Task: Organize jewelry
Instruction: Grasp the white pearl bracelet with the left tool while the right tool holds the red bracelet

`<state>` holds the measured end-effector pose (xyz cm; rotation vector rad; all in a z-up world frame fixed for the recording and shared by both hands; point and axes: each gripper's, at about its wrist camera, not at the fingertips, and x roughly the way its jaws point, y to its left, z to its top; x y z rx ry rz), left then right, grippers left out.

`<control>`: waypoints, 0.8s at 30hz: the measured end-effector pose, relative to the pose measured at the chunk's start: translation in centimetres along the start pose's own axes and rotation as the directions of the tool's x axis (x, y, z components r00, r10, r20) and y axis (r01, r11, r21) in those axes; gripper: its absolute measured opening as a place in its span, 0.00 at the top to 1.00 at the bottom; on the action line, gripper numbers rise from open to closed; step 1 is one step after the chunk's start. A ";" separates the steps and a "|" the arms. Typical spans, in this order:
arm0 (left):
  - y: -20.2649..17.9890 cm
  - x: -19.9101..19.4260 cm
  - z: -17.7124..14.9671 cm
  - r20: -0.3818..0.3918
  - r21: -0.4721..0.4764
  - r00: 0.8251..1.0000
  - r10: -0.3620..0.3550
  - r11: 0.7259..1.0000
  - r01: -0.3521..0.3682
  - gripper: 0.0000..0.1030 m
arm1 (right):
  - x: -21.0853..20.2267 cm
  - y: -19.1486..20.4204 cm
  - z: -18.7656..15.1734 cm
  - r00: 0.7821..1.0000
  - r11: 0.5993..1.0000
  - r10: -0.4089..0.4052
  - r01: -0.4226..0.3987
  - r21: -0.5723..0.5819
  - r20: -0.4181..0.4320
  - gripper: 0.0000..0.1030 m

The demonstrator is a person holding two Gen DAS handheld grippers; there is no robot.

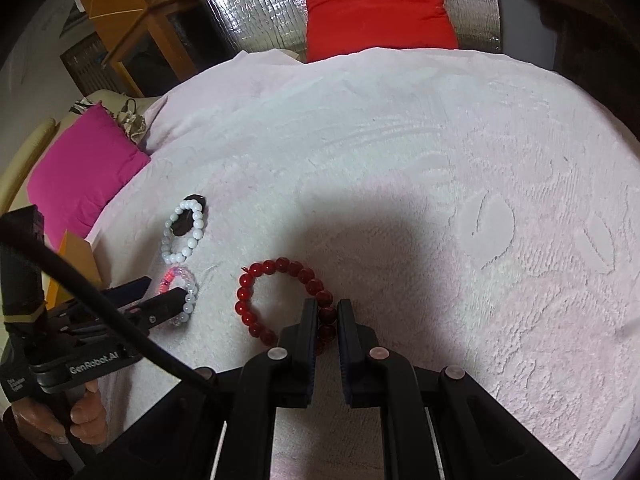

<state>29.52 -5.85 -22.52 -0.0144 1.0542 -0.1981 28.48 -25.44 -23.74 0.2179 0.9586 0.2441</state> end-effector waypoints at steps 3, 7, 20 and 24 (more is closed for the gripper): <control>0.0 -0.2 -0.1 0.019 -0.013 1.000 -0.015 1.000 0.016 0.43 | 0.1 0.0 0.0 1.000 1.000 0.000 0.000 0.000 0.000 0.90; 0.8 -0.6 -0.1 0.032 -0.023 0.999 -0.021 1.000 0.021 0.72 | 0.2 -0.1 0.0 1.000 1.000 0.002 -0.002 0.009 -0.004 0.90; 2.9 -1.3 -0.3 0.026 -0.048 0.994 -0.106 0.993 0.107 0.89 | 0.6 0.3 0.4 1.000 1.000 -0.014 0.014 0.017 0.000 0.89; 4.0 -1.4 0.2 0.030 -0.075 0.992 -0.120 0.990 0.122 0.49 | 0.7 0.5 0.4 1.000 1.000 -0.025 0.025 0.011 0.004 0.89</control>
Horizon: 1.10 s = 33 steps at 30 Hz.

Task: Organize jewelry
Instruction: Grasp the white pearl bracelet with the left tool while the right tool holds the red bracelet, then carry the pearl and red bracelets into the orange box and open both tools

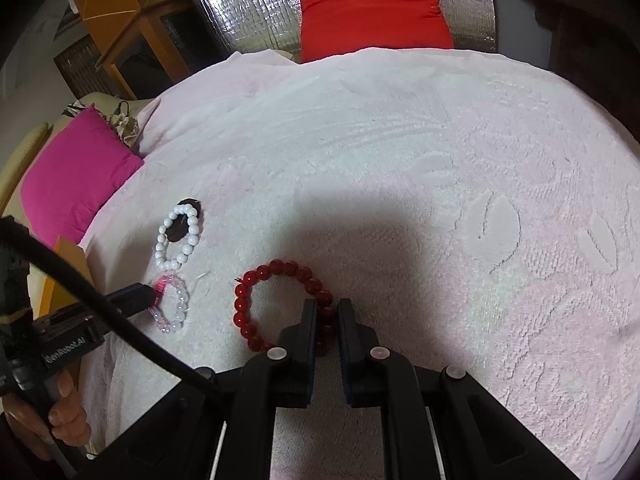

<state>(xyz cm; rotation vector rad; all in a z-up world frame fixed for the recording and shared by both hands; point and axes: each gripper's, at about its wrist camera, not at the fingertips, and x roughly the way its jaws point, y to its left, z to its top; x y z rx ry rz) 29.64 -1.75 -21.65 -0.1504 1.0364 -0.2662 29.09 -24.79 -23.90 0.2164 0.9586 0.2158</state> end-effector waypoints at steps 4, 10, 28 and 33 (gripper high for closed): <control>0.5 0.2 1.3 0.043 -0.059 0.999 -0.010 0.998 0.013 0.44 | 0.0 -0.2 -0.1 1.000 1.000 0.008 -0.008 0.004 0.004 0.89; 1.5 3.1 3.2 0.043 -0.087 0.997 0.066 0.994 -0.062 0.44 | 0.0 -0.2 -0.2 1.000 1.000 0.007 -0.007 0.000 0.008 0.89; -0.5 -1.8 2.6 0.150 0.034 0.988 0.019 0.999 -0.024 0.91 | -1.7 0.1 0.1 0.997 0.999 0.042 -0.041 -0.023 0.057 0.90; -0.2 -4.5 1.8 0.180 0.045 0.983 0.021 0.999 -0.029 0.91 | -3.1 1.2 0.3 0.992 0.996 0.083 -0.081 -0.034 0.093 0.90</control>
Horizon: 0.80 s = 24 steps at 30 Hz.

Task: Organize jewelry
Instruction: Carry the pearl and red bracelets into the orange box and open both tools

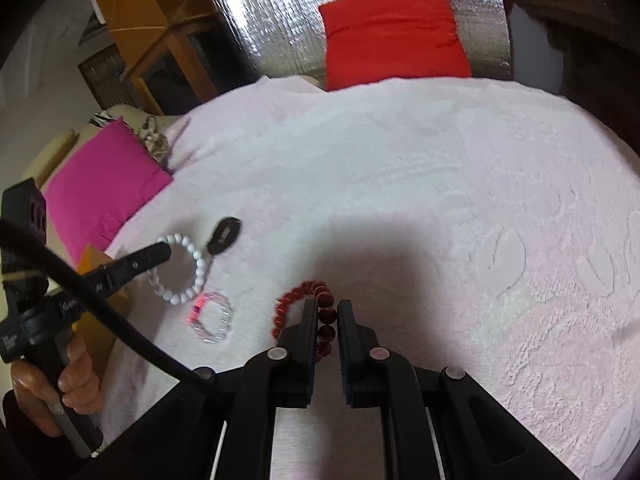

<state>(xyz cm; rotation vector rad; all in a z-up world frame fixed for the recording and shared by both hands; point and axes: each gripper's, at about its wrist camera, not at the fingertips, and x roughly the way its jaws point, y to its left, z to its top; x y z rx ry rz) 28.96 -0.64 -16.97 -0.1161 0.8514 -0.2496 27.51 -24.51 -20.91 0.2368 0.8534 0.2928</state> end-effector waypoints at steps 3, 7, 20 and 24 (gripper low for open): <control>-0.1 -1.8 -0.4 0.033 0.015 0.999 0.001 1.000 -0.001 0.91 | -1.2 0.7 0.2 0.999 0.999 0.044 -0.045 0.017 0.029 0.90; 0.2 -4.1 -0.8 0.063 0.012 0.998 -0.011 1.000 0.010 0.91 | -2.8 2.3 0.3 0.994 0.997 0.076 -0.077 0.003 0.076 0.90; 4.2 -12.8 -1.7 0.187 -0.035 0.982 0.023 0.999 -0.016 0.91 | -5.3 12.6 0.5 0.960 0.967 0.240 -0.224 -0.118 0.143 0.89; 7.9 -16.0 -1.3 0.243 -0.103 0.963 0.112 0.991 -0.089 0.91 | -5.6 16.4 0.3 0.943 0.946 0.302 -0.279 -0.164 0.141 0.89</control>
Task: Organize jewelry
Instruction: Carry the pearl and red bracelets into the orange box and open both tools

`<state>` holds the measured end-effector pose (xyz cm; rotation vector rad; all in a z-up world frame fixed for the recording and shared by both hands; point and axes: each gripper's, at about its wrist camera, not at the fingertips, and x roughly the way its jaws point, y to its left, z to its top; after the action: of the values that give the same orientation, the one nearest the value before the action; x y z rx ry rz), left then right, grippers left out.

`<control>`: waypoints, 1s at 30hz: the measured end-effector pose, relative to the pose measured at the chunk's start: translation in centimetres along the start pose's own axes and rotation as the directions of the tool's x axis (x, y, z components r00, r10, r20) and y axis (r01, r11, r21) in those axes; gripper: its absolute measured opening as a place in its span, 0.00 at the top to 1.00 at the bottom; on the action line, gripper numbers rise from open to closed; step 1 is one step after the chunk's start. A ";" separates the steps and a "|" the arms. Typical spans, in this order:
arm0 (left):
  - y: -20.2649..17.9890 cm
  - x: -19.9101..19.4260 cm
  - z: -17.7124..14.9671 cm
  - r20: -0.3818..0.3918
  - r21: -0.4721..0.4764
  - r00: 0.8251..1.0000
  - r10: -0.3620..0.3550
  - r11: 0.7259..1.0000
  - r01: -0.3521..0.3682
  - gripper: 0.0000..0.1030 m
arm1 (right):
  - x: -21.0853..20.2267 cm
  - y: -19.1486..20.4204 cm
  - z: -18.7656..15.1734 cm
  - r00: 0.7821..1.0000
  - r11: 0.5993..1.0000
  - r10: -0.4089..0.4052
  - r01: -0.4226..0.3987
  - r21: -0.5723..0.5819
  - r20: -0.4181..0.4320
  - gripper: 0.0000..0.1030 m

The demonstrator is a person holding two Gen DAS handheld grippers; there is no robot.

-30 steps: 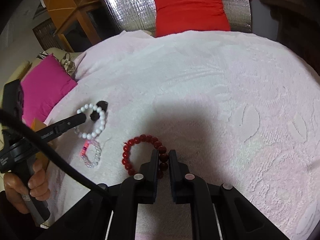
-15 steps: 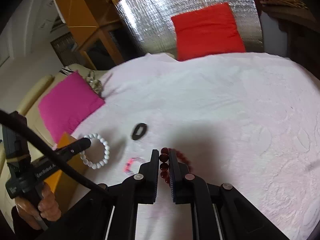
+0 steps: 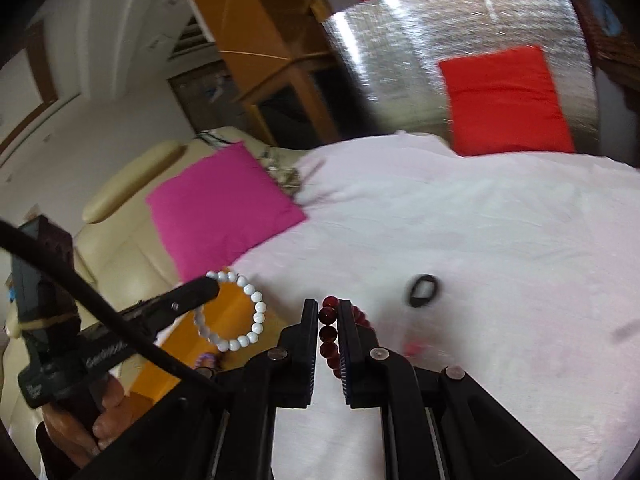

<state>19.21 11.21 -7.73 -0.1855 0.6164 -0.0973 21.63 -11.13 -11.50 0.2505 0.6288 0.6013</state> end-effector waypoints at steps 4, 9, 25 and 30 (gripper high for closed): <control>4.5 -1.0 0.5 0.020 -0.049 0.990 0.143 0.989 -0.142 0.91 | 0.6 3.8 -0.1 0.994 0.994 0.106 -0.105 -0.018 0.036 0.89; 9.8 0.0 0.1 -0.037 -0.108 0.968 0.248 0.962 -0.251 0.91 | 3.3 7.9 0.0 0.977 0.976 0.214 -0.213 -0.036 0.022 0.89; 15.4 7.2 -3.6 -0.331 -0.143 0.895 0.300 0.921 -0.361 0.91 | 14.4 12.0 -2.8 0.968 0.980 0.162 -0.181 -0.086 -0.190 0.89; 16.1 7.9 -3.5 -0.350 -0.136 0.875 0.334 0.906 -0.400 0.91 | 15.6 11.6 -2.5 0.974 0.986 0.121 -0.140 -0.086 -0.193 0.88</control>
<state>24.11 25.28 -18.23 -0.2505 0.9783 0.3162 24.98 7.57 -16.34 0.1435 0.7651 0.7869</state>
